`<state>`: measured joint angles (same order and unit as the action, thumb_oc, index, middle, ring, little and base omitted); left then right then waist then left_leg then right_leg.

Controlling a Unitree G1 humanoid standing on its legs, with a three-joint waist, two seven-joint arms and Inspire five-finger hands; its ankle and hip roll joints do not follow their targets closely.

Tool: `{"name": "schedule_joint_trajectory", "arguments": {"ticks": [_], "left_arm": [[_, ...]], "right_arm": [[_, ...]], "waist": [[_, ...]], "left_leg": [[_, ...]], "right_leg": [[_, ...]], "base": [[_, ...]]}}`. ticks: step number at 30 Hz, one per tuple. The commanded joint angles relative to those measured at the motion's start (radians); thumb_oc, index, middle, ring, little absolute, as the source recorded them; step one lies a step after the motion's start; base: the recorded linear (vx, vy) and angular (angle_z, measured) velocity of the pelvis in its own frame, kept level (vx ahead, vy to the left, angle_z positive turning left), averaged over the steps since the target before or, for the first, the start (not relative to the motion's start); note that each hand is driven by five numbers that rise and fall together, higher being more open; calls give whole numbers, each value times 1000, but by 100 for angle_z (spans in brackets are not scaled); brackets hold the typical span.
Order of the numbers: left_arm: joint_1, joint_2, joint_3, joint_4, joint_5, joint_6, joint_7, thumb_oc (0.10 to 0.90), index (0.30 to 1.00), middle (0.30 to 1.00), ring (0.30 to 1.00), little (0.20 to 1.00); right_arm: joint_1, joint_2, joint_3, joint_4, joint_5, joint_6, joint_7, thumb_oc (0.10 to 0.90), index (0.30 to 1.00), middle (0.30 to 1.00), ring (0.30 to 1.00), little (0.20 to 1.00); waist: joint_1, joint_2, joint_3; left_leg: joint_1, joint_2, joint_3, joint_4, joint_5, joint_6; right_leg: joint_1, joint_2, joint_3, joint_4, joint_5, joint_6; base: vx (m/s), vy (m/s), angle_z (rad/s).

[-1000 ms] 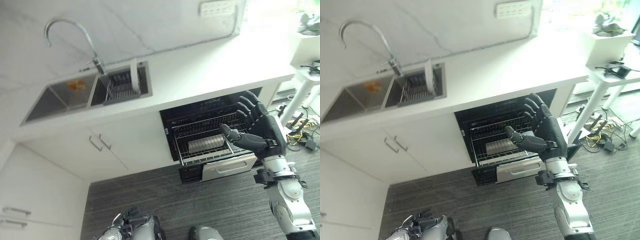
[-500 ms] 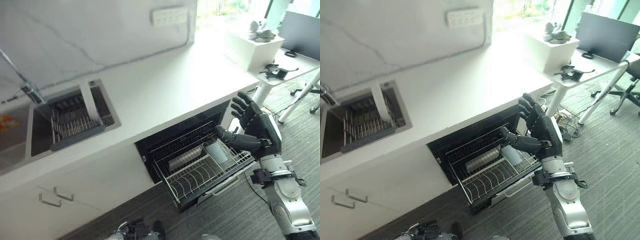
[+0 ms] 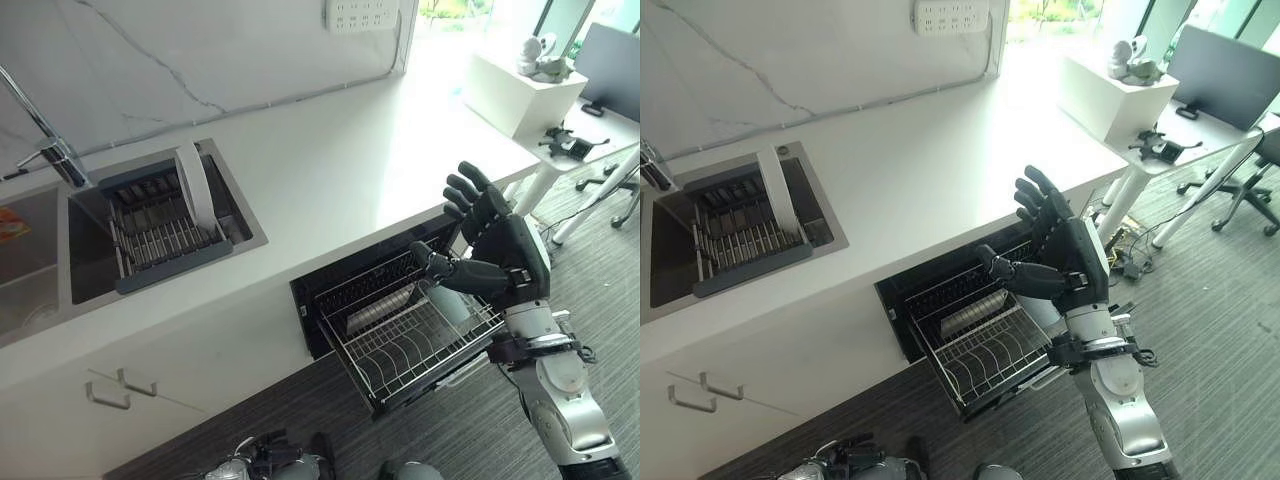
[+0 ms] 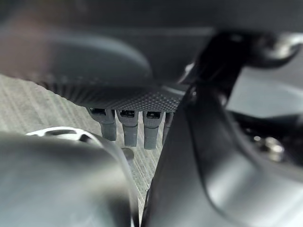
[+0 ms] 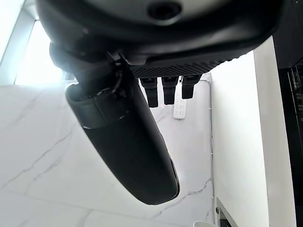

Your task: Place the dishes in the dishwasher.

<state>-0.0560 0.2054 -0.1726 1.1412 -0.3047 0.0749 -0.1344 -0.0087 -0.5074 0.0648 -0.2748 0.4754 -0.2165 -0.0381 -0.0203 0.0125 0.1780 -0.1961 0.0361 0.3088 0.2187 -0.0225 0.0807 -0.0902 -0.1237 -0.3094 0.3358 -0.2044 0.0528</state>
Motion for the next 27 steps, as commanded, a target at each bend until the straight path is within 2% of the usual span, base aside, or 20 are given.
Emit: {"name": "schedule_joint_trajectory", "arguments": {"ticks": [1,3,7,8,10,11,13,16,17,18,20,21,22,23,24,25,27], "left_arm": [[117,2,-28,29,22,6,-14,800,900,900,900,900],[127,-7,-34,24,29,-14,-9,800,900,900,900,900],[132,-10,-23,15,27,-14,-11,800,900,900,900,900],[133,-8,-6,4,36,-30,-11,800,900,900,900,900],[133,-4,7,-7,19,-22,-16,800,900,900,900,900],[136,0,36,-25,-17,-13,-26,800,900,900,900,900],[140,3,55,-34,-23,-8,-34,800,900,900,900,900],[131,4,53,-28,51,1,-46,800,900,900,900,900],[118,4,35,-13,99,-1,-41,800,900,900,900,900],[111,4,25,-3,115,0,-45,800,900,900,900,900],[93,4,12,19,130,2,-50,800,900,900,900,900],[91,4,11,21,130,1,-51,800,900,900,900,900],[81,6,1,33,129,-2,-58,800,900,900,900,900],[73,9,-4,39,140,-1,-65,800,900,900,900,900],[64,13,-15,42,137,9,-74,800,900,900,900,900],[61,12,-23,47,118,8,-73,800,900,900,900,900],[51,12,-36,48,91,13,-68,800,900,900,900,900]], "right_arm": [[-138,-20,-33,-69,7,-138,-49,800,900,900,900,900],[-140,-26,-30,-66,5,-141,-46,800,900,900,900,900],[-136,-31,-26,-67,1,-139,-40,800,900,900,900,900],[-114,-38,-40,-66,10,-123,-9,800,900,900,900,900],[-109,-41,-43,-64,13,-117,1,800,900,900,900,900],[-108,-47,-43,-55,9,-124,16,800,900,900,900,900],[-113,-47,-41,-44,3,-132,18,800,900,900,900,900],[-119,-38,-44,-47,-25,-120,-2,800,900,900,900,900],[-118,-42,-51,-45,-29,-110,-2,800,900,900,900,900],[-116,-45,-56,-47,-28,-105,-1,800,900,900,900,900],[-111,-58,-68,-56,4,-91,7,800,900,900,900,900],[-111,-60,-70,-58,15,-90,9,800,900,900,900,900],[-108,-62,-79,-64,62,-81,24,800,900,900,900,900],[-102,-61,-87,-67,57,-86,15,800,900,900,900,900],[-97,-57,-96,-73,36,-86,0,800,900,900,900,900],[-95,-54,-102,-74,44,-81,-6,800,900,900,900,900],[-97,-28,-96,-68,19,-92,-12,800,900,900,900,900]], "waist": [[26,-11,-13],[30,-11,-6],[27,-9,0],[10,-11,5],[6,-13,7],[10,-18,10],[13,-19,8],[0,-15,-5],[-13,-14,-15],[-22,-13,-19],[-44,-12,-25],[-45,-9,-23],[-58,-5,-21],[-67,-1,-22],[-77,2,-22],[-75,4,-22],[-68,13,-21]], "left_leg": [[-10,19,-73,81,-185,-75],[-50,25,-76,81,-154,-92],[-72,41,-68,81,-129,-106],[-56,48,-46,81,-118,-108],[-38,39,-43,81,-121,-104],[-2,12,-63,81,-139,-94],[21,12,-76,81,-152,-94],[48,76,-77,81,-149,-118],[48,117,-79,81,-138,-136],[51,137,-75,81,-134,-143],[73,165,-59,81,-149,-160],[64,170,-51,81,-132,-153],[76,180,-33,81,-139,-154],[78,193,-17,81,-139,-156],[88,194,4,81,-143,-153],[90,174,-5,81,-151,-145],[105,107,-33,81,-186,-105]], "right_leg": [[29,15,-8,-36,-37,52],[29,31,23,-36,-55,43],[39,44,36,-36,-66,34],[52,49,40,-36,-68,26],[58,46,45,-36,-67,25],[65,36,61,-36,-63,23],[71,30,64,-36,-63,22],[75,17,48,-36,-63,21],[71,5,43,-36,-61,22],[72,-2,40,-36,-61,23],[88,-25,35,-36,-73,34],[80,-26,27,-36,-59,30],[89,-41,13,-36,-58,38],[95,-50,-1,-36,-54,39],[104,-62,-12,-36,-49,43],[109,-74,-12,-36,-42,53],[118,-103,0,-36,-2,81]], "base": [[-161,-94,-11],[-168,-97,-11],[-119,-79,-8],[-100,-65,-3],[-73,-19,13],[-35,50,22],[-22,83,11],[42,213,22],[118,354,47],[128,363,48],[144,301,40],[132,334,31],[79,306,29],[206,432,25],[200,408,44],[250,512,44],[282,543,37]]}}
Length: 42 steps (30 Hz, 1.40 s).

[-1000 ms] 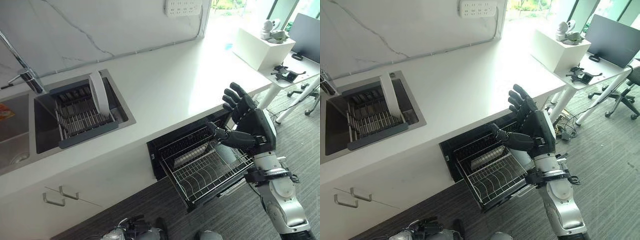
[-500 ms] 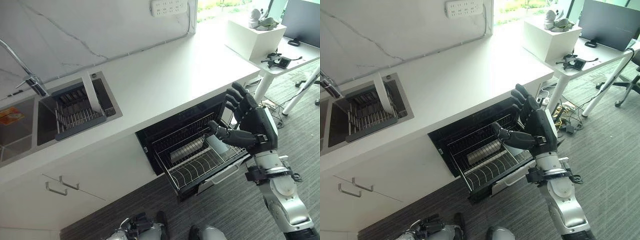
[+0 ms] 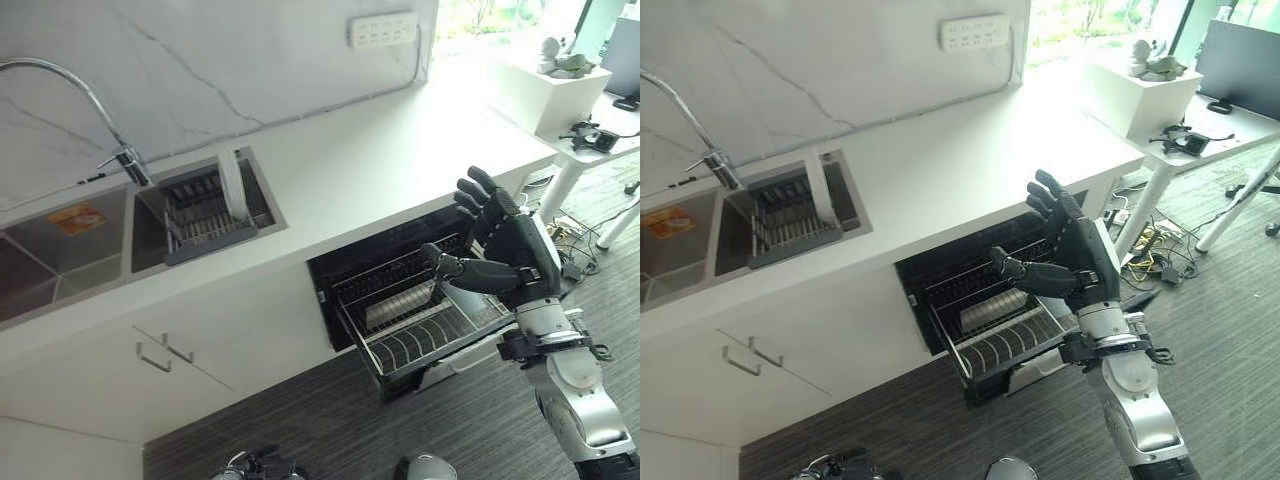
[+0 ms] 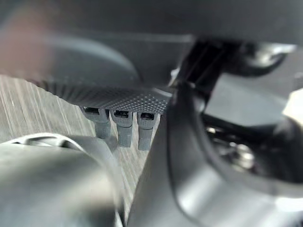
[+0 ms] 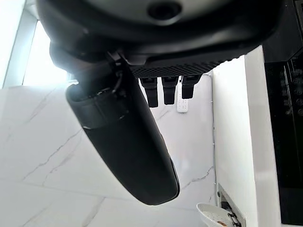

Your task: Place the dishes in the dishwasher.

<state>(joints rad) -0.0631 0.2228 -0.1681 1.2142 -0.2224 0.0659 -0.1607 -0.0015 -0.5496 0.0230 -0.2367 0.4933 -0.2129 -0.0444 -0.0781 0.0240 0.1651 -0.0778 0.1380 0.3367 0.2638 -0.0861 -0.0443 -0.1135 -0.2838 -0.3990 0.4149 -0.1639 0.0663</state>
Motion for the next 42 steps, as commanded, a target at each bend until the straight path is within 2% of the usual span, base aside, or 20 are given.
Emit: {"name": "schedule_joint_trajectory", "arguments": {"ticks": [1,3,4,6,7,8,10,12,13,14,15,16,17,19,23,25,32,37,39,42], "left_arm": [[58,-4,-51,-27,-11,29,-28,800,900,900,900,900],[65,12,-52,-19,-69,57,1,800,900,900,900,900],[65,15,-50,-18,-78,60,7,800,900,900,900,900],[77,4,-29,-20,-83,74,14,800,900,900,900,900],[93,2,-13,-22,-88,74,24,800,900,900,900,900],[105,2,0,-22,-92,83,28,800,900,900,900,900],[127,-5,23,-27,-126,72,40,800,900,900,900,900],[139,-17,27,-36,-108,50,49,800,900,900,900,900],[140,-27,37,-54,-112,12,72,800,900,900,900,900],[140,-30,40,-59,-114,8,79,800,900,900,900,900],[144,-29,46,-77,-97,4,94,800,900,900,900,900],[148,-26,49,-90,-82,14,94,800,900,900,900,900],[158,-30,55,-98,-64,35,78,800,900,900,900,900],[159,-30,51,-88,-52,39,78,800,900,900,900,900],[153,-26,45,-41,-45,33,72,800,900,900,900,900],[159,-23,43,-27,-47,29,75,800,900,900,900,900],[177,-20,44,-12,-49,12,74,800,900,900,900,900],[190,-20,32,1,-33,-1,91,800,900,900,900,900],[197,-7,32,15,-14,7,81,800,900,900,900,900],[204,-2,26,22,-19,5,80,800,900,900,900,900]], "right_arm": [[-108,21,-54,-99,-3,-98,-1,800,900,900,900,900],[-116,34,-48,-98,5,-94,-12,800,900,900,900,900],[-121,34,-44,-96,3,-94,-10,800,900,900,900,900],[-103,19,-54,-106,1,-99,-5,800,900,900,900,900],[-105,18,-57,-102,2,-105,-9,800,900,900,900,900],[-97,12,-63,-104,7,-105,-33,800,900,900,900,900],[-96,0,-64,-87,22,-102,-21,800,900,900,900,900],[-103,-12,-55,-79,13,-102,1,800,900,900,900,900],[-125,-39,-45,-76,12,-91,3,800,900,900,900,900],[-130,-43,-45,-73,12,-91,1,800,900,900,900,900],[-139,-45,-47,-63,13,-90,0,800,900,900,900,900],[-147,-42,-46,-58,12,-89,-3,800,900,900,900,900],[-169,-34,-31,-53,-13,-90,-23,800,900,900,900,900],[-176,-28,-19,-53,-36,-91,-45,800,900,900,900,900],[-183,-25,2,-51,-27,-83,-65,800,900,900,900,900],[-162,-17,1,-60,-28,-77,-48,800,900,900,900,900],[-153,0,-7,-57,-28,-59,-36,800,900,900,900,900],[-185,-10,-29,-31,7,-81,-73,800,900,900,900,900],[-241,-23,-35,-6,68,-49,-70,800,900,900,900,900],[-303,-31,-39,25,86,-28,-84,800,900,900,900,900]], "waist": [[-9,7,-9],[0,15,-16],[4,15,-15],[-3,-6,-8],[8,-15,-1],[6,-19,1],[34,-30,-20],[41,-40,-23],[58,-78,-11],[65,-86,-5],[78,-94,6],[84,-86,11],[100,-47,20],[101,-36,22],[89,-21,0],[78,-14,-15],[71,-18,-35],[79,-29,-47],[93,-32,-55],[101,-33,-64]], "left_leg": [[-9,-14,-65,36,-134,37],[-9,-41,-55,36,-167,76],[-10,-47,-56,36,-172,81],[-29,-93,-107,36,-175,80],[-23,-102,-104,36,-185,84],[-27,-115,-140,36,-183,86],[-32,-98,-117,36,-173,62],[-27,-91,-113,36,-160,42],[5,-121,-94,36,-129,33],[4,-132,-103,36,-117,30],[-16,-133,-118,38,-75,21],[-32,-120,-125,36,-84,19],[-112,-61,-165,36,-36,-13],[-142,-35,-172,36,-11,-22],[-136,-18,-167,36,-58,-15],[-114,-26,-165,36,-87,-13],[-93,-35,-155,36,-121,-7],[-78,-41,-154,36,-136,-3],[-63,-49,-158,36,-147,-2],[-69,-52,-165,36,-145,-1]], "right_leg": [[143,50,91,-115,-18,79],[148,74,64,-115,41,88],[134,85,65,-110,46,88],[44,163,123,-115,-3,58],[28,154,118,-115,6,66],[21,185,166,-115,0,59],[33,167,116,-115,-45,48],[36,168,124,-115,-63,36],[50,140,140,-115,-69,16],[55,136,149,-115,-67,12],[65,137,165,-115,-67,6],[69,147,167,-115,-68,9],[88,179,164,-115,-85,7],[99,181,161,-115,-97,3],[95,155,129,-115,-105,20],[84,136,113,-115,-97,32],[54,117,112,-115,-80,49],[53,111,115,-115,-75,55],[59,109,116,-115,-75,58],[49,108,115,-115,-70,56]], "base": [[251,450,21],[175,325,13],[59,132,2],[14,-65,1],[58,-233,52],[77,-328,99],[100,-372,151],[81,-332,27],[96,-286,-26],[112,-236,-18],[65,-49,4],[119,51,-7],[107,91,-11],[128,108,-12],[118,102,-11],[130,79,-15],[49,0,-10],[77,-37,6],[129,-38,-2],[68,-22,4]]}}
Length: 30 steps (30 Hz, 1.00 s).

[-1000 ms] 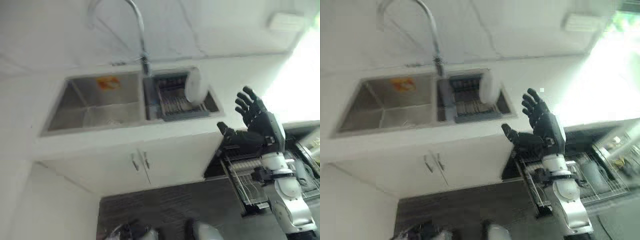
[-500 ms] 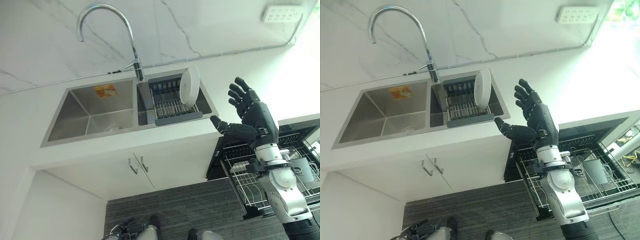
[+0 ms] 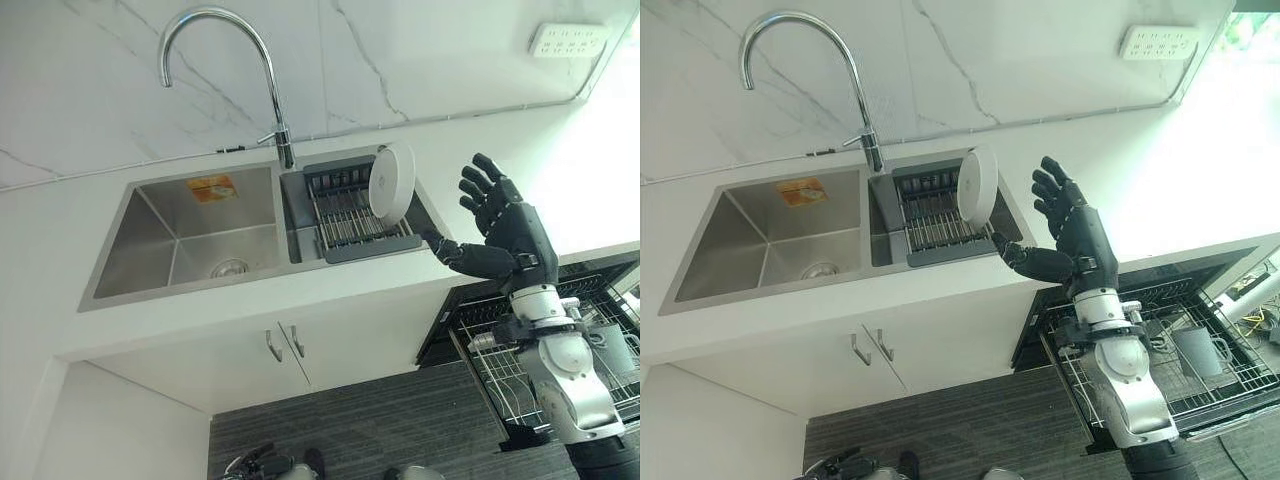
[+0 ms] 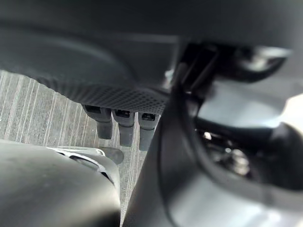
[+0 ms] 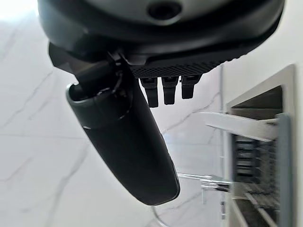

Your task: Place the dishes in the dishwasher.

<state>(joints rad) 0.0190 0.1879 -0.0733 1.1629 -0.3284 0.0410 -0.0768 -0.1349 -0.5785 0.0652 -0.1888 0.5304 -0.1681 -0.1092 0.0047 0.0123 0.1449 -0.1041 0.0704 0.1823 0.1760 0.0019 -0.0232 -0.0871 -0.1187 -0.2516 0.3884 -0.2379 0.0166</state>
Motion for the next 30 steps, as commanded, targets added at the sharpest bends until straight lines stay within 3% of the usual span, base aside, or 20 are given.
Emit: {"name": "schedule_joint_trajectory", "arguments": {"ticks": [1,11,19,30], "left_arm": [[122,34,-69,74,87,30,-4,800,900,900,900,900],[136,59,-43,103,103,19,-15,800,900,900,900,900],[134,90,-27,98,90,34,-26,800,900,900,900,900],[113,132,-48,119,78,36,-37,800,900,900,900,900]], "right_arm": [[-176,-2,-80,-19,49,-73,-22,800,900,900,900,900],[-358,-67,-103,63,10,-20,-104,800,900,900,900,900],[-462,-122,-88,240,6,-14,-134,800,900,900,900,900],[-660,-179,-44,563,239,17,-67,800,900,900,900,900]], "waist": [[18,-21,-44],[43,-28,-53],[67,-34,-58],[119,-40,-66]], "left_leg": [[-42,15,-10,124,-234,-22],[-29,7,-22,124,-240,-22],[-11,2,-20,124,-245,-20],[-10,-10,-51,124,-238,-25]], "right_leg": [[23,-57,-32,-88,4,106],[30,-59,-39,-88,4,105],[59,-66,-66,-88,-1,105],[84,-69,-99,-88,-6,100]], "base": [[62,-18,1],[62,-27,0],[27,-10,3],[25,-9,12]]}}
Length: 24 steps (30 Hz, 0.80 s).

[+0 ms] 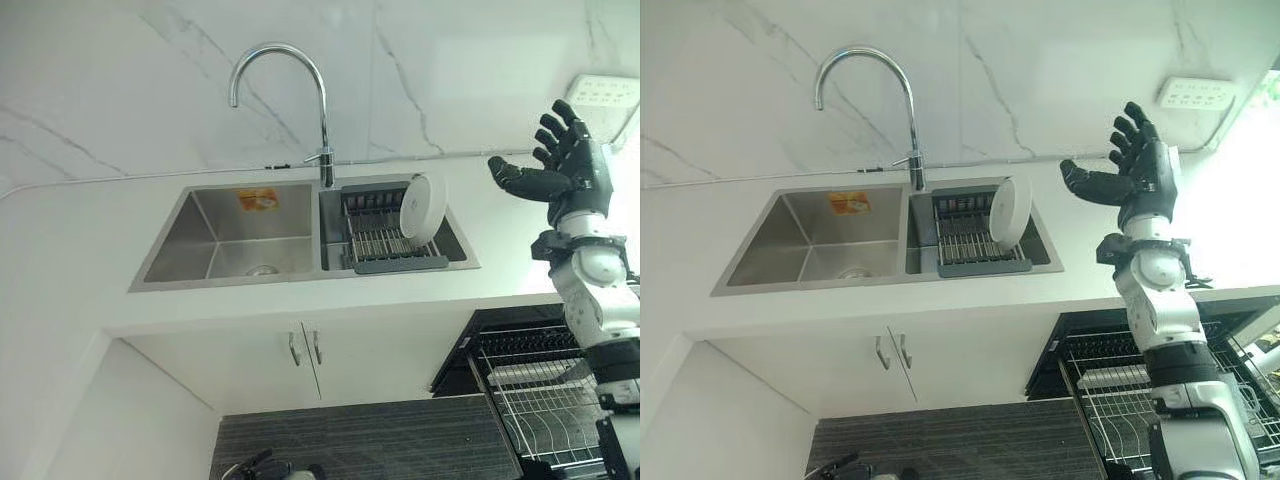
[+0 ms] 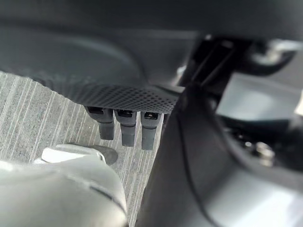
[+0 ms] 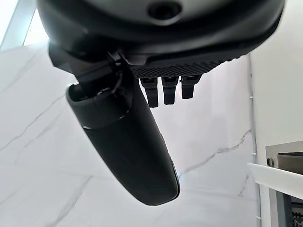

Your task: Place the dishes in the dishwasher.

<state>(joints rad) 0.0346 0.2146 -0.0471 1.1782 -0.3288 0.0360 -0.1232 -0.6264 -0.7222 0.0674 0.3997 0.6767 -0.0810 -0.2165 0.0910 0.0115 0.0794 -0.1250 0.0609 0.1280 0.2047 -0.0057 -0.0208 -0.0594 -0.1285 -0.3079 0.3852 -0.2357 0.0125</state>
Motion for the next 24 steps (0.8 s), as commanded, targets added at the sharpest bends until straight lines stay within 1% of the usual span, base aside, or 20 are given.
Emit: {"name": "schedule_joint_trajectory", "arguments": {"ticks": [1,5,13,20,24], "left_arm": [[96,108,-77,106,74,43,7,800,900,900,900,900],[91,117,-75,112,69,51,2,800,900,900,900,900],[85,133,-85,106,62,67,-15,800,900,900,900,900],[84,135,-91,102,75,69,-18,800,900,900,900,900],[85,132,-93,99,69,72,-13,800,900,900,900,900]], "right_arm": [[-180,-35,-42,-6,97,-68,46,800,900,900,900,900],[-221,-40,-25,78,142,-68,77,800,900,900,900,900],[-283,-51,-5,200,223,-34,117,800,900,900,900,900],[-298,-39,9,253,204,-16,111,800,900,900,900,900],[-291,-37,8,273,175,-28,92,800,900,900,900,900]], "waist": [[36,-39,-1],[49,-41,-4],[72,-42,0],[82,-39,3],[83,-38,7]], "left_leg": [[11,-2,0,95,-229,-28],[5,-2,-6,95,-223,-32],[-7,0,-10,95,-213,-37],[-16,1,-11,95,-206,-40],[-18,3,-9,95,-204,-40]], "right_leg": [[59,-60,-45,-85,-8,105],[61,-61,-57,-85,-10,103],[70,-68,-87,-85,-14,100],[72,-74,-97,-85,-13,101],[71,-76,-98,-85,-13,102]], "base": [[17,6,8],[9,6,11],[0,31,14],[-1,14,5],[3,12,6]]}}
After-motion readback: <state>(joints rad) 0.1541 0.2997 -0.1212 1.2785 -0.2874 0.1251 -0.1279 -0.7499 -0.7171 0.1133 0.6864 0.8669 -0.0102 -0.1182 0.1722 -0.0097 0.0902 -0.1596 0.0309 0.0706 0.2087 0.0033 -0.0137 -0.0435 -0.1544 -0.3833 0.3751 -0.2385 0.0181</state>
